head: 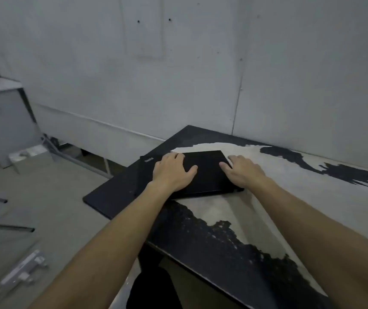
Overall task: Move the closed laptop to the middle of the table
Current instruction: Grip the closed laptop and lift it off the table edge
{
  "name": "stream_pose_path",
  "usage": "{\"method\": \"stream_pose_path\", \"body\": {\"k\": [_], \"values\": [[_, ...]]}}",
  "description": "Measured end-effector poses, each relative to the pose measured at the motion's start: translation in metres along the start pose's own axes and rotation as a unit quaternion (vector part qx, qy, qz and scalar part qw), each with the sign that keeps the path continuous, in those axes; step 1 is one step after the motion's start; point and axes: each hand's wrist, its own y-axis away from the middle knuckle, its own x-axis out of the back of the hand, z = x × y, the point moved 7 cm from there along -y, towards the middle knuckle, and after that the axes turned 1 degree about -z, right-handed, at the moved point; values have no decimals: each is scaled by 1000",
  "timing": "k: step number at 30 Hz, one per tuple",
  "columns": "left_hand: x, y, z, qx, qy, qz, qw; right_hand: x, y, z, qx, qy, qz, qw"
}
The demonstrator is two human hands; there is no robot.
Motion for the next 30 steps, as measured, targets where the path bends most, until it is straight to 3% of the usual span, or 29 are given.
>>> {"method": "stream_pose_path", "body": {"k": [6,21,30], "values": [[3,-3,-51,72,-8,13,997,-16,-12,-25,2,7,-36,999],[-4,2,-106,292,27,-39,955,-25,-31,-4,-135,-122,-60,981],[-4,-8,-101,347,82,-66,932,-27,-28,-4,-163,-212,-66,961]]}}
